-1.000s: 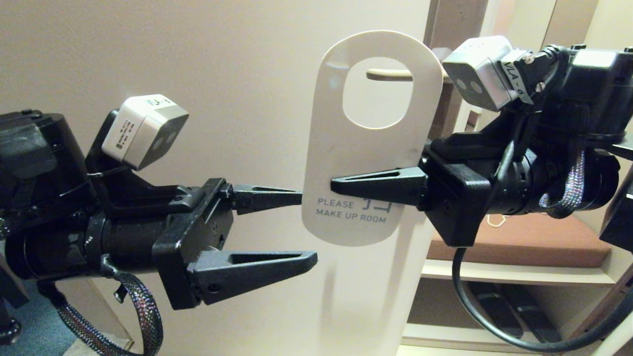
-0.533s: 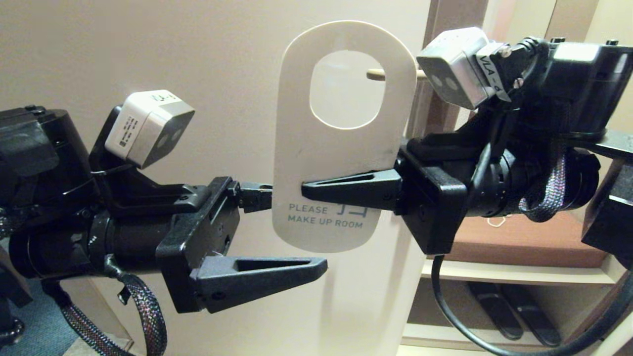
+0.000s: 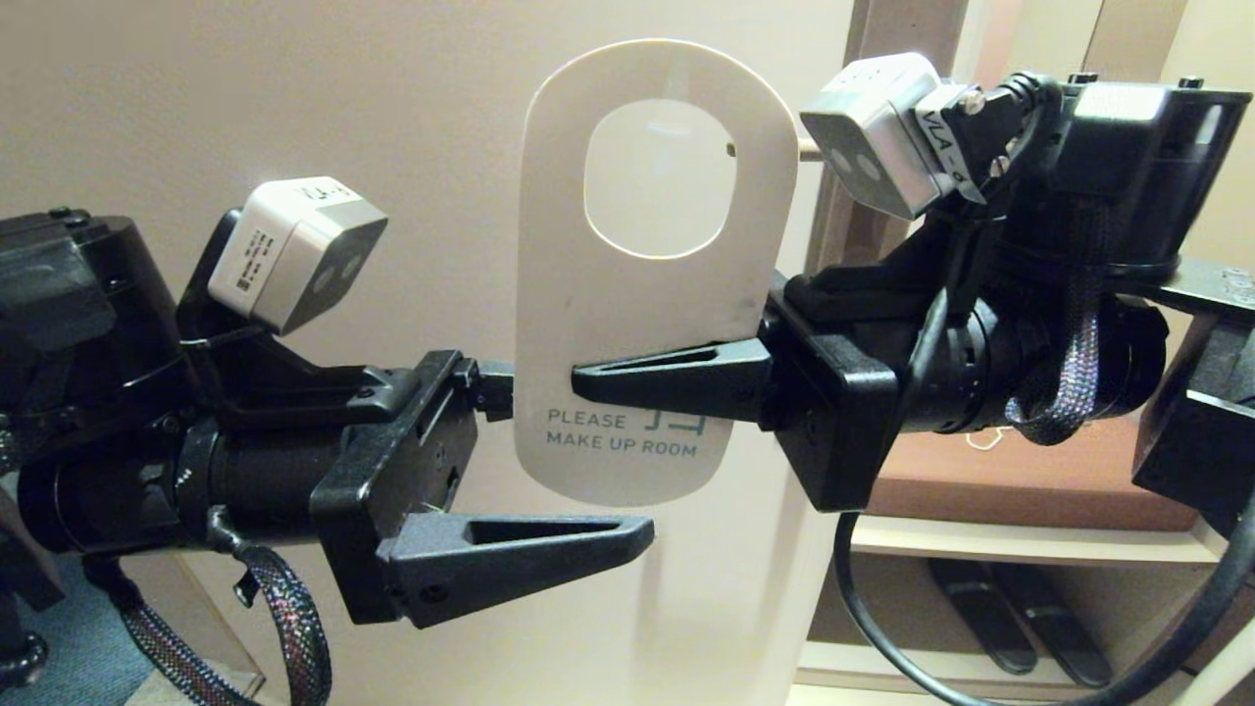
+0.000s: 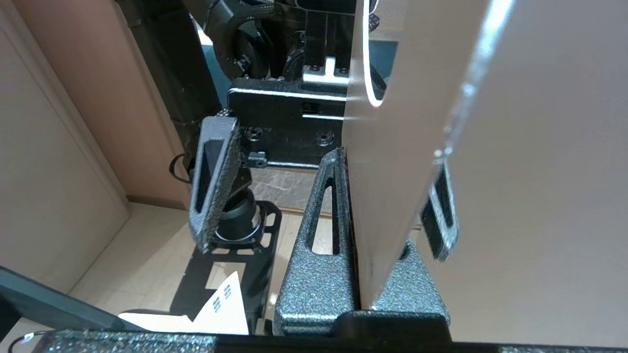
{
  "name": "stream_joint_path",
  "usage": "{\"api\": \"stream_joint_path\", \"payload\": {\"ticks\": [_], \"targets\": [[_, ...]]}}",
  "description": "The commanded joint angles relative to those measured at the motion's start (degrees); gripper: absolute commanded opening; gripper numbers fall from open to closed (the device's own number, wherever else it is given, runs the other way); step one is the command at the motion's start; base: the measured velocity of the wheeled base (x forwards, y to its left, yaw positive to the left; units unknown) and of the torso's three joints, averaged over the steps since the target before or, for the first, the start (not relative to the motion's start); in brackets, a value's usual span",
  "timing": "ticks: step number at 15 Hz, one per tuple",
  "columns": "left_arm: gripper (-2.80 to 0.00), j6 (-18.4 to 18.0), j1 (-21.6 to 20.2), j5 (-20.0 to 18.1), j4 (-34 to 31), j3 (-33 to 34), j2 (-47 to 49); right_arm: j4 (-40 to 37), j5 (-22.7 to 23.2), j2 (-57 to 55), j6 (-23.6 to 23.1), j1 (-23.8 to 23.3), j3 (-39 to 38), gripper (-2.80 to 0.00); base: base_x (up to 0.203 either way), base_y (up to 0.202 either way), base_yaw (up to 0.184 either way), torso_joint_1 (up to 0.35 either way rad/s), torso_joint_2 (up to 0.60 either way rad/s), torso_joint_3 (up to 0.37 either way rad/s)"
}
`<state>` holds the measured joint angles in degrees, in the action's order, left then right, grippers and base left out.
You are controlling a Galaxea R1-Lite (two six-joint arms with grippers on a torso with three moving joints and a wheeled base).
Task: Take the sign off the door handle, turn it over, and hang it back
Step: Hand it to the other hand
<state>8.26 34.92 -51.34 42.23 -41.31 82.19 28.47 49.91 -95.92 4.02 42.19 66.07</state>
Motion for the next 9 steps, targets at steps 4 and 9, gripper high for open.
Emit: {"api": "stream_joint_path", "payload": {"ticks": [4,9], "targets": [[0.0,0.0,1.2,-0.07,0.22,-0.08,-0.01,0.19,0.28,-0.15,0.02,1.05,0.2,-2.8,0.0,0.0,0.0,0.0,0.0,0.0],[0.0,0.0,1.29,-0.07,0.22,-0.35,-0.19,0.26,0.01,-0.5,0.02,2.02,0.55,-2.8,0.0,0.0,0.0,0.0,0.0,0.0]]}}
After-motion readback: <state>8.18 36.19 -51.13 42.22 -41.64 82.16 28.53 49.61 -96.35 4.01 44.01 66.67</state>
